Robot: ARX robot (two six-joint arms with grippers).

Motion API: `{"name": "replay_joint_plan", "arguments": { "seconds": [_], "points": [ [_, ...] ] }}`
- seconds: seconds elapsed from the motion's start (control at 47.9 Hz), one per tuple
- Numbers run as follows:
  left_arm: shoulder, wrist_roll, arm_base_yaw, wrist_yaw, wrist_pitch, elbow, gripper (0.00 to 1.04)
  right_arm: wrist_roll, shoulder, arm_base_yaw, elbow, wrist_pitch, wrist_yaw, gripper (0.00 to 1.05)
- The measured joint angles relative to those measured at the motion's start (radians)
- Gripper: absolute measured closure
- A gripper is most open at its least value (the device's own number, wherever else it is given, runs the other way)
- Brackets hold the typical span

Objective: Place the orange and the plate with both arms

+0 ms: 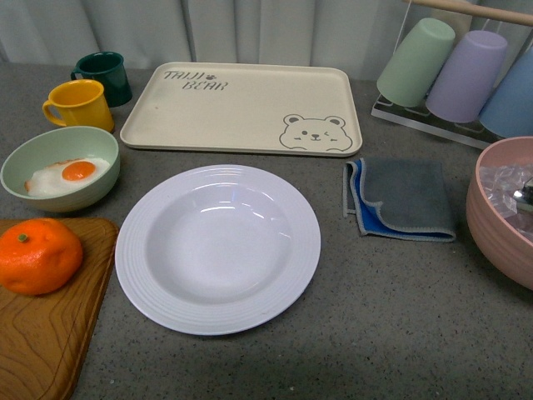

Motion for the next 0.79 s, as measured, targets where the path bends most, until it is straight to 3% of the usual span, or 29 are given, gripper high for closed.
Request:
{"name": "replay_joint_plan", "arguments": {
  "seconds": [0.793],
  "points": [
    [0.000,0.000,0.000,0.000,0.000,0.000,0.07,0.000,0.000,0.000,0.000,0.000,0.000,0.09]
  ]
}}
